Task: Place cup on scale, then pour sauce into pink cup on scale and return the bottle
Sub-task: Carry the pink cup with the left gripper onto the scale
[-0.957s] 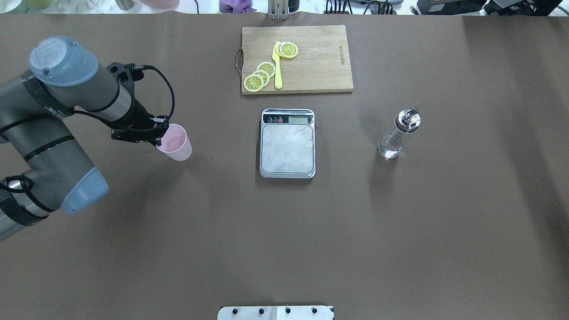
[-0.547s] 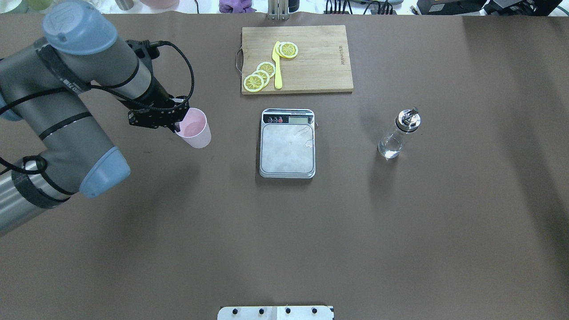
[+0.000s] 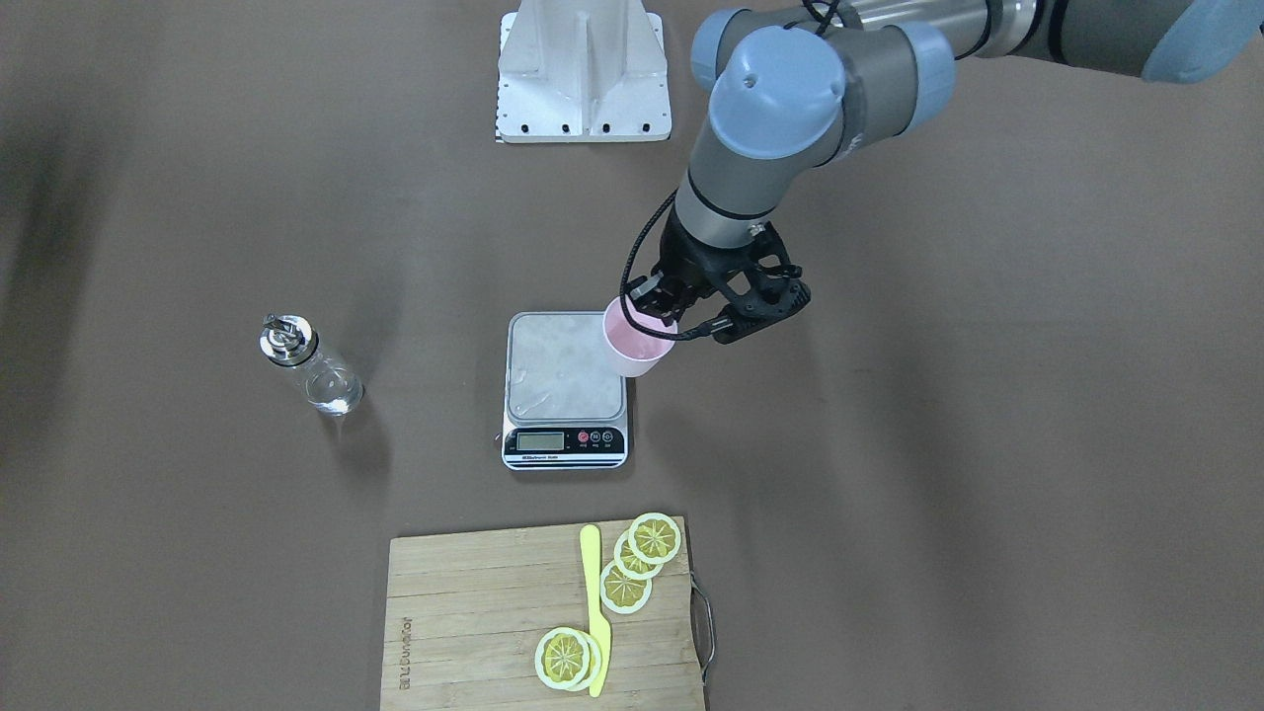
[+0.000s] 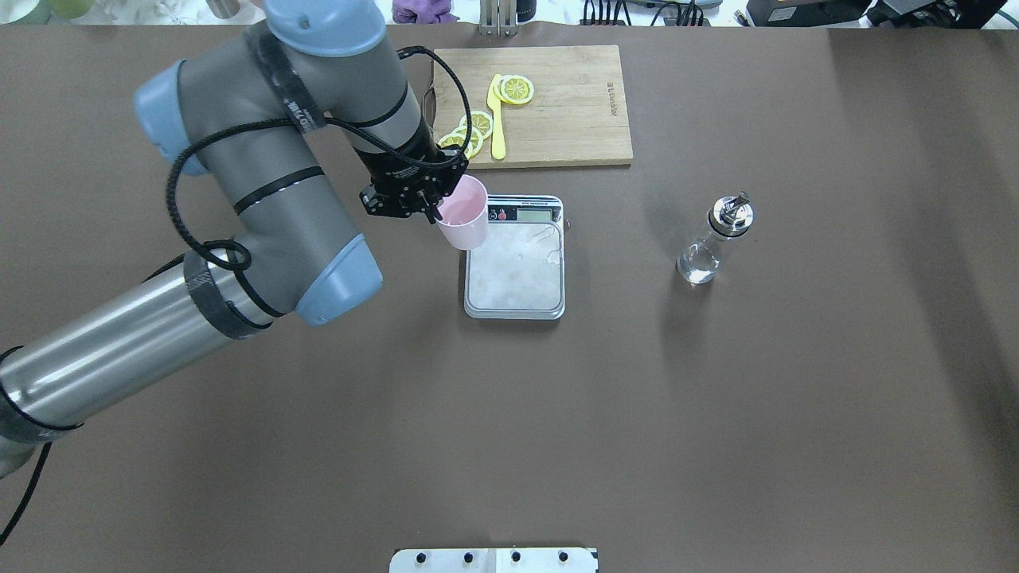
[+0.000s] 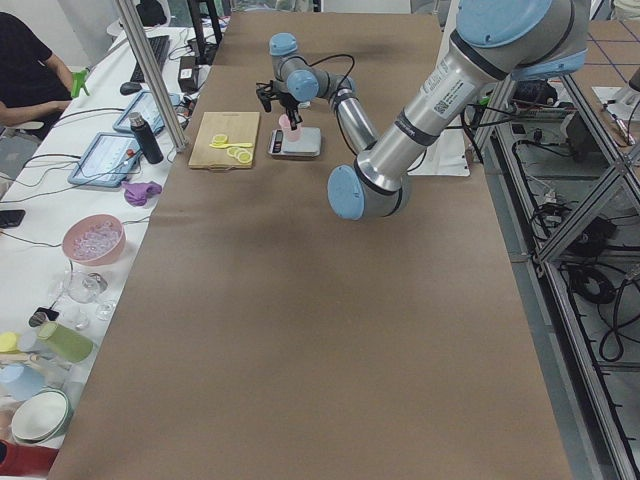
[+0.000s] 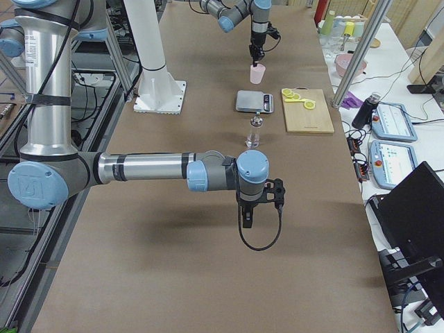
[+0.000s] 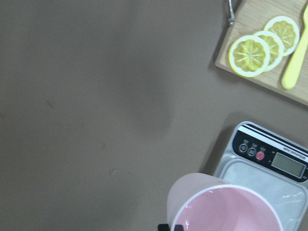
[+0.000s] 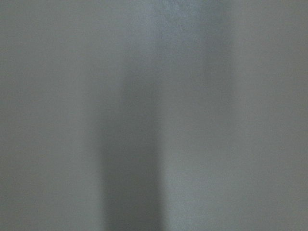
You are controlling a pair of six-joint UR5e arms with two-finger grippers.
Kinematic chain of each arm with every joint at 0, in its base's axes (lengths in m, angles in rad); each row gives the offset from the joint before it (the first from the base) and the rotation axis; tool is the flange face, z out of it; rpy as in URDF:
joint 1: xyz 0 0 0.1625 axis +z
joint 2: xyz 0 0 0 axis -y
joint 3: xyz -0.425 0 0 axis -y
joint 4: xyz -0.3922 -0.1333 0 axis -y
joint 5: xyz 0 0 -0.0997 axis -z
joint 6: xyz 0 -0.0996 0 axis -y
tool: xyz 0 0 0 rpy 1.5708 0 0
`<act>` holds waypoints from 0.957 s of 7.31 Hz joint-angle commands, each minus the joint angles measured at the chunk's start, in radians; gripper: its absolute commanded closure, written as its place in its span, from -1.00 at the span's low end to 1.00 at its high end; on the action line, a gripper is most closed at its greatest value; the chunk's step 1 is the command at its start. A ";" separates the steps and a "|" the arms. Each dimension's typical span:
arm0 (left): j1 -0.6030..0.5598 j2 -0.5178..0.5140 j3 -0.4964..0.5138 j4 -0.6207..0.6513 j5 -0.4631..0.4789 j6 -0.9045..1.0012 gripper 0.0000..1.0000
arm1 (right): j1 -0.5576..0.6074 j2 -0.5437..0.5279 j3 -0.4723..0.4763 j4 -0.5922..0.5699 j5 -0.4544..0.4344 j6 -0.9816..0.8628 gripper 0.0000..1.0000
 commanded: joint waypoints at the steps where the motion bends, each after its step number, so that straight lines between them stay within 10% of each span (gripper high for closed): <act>1: 0.043 -0.061 0.088 -0.010 0.010 -0.027 1.00 | -0.001 0.000 -0.001 0.000 0.000 0.000 -1.00; 7: 0.079 -0.079 0.142 -0.059 0.053 -0.030 1.00 | -0.002 0.003 0.001 0.000 0.000 0.000 -1.00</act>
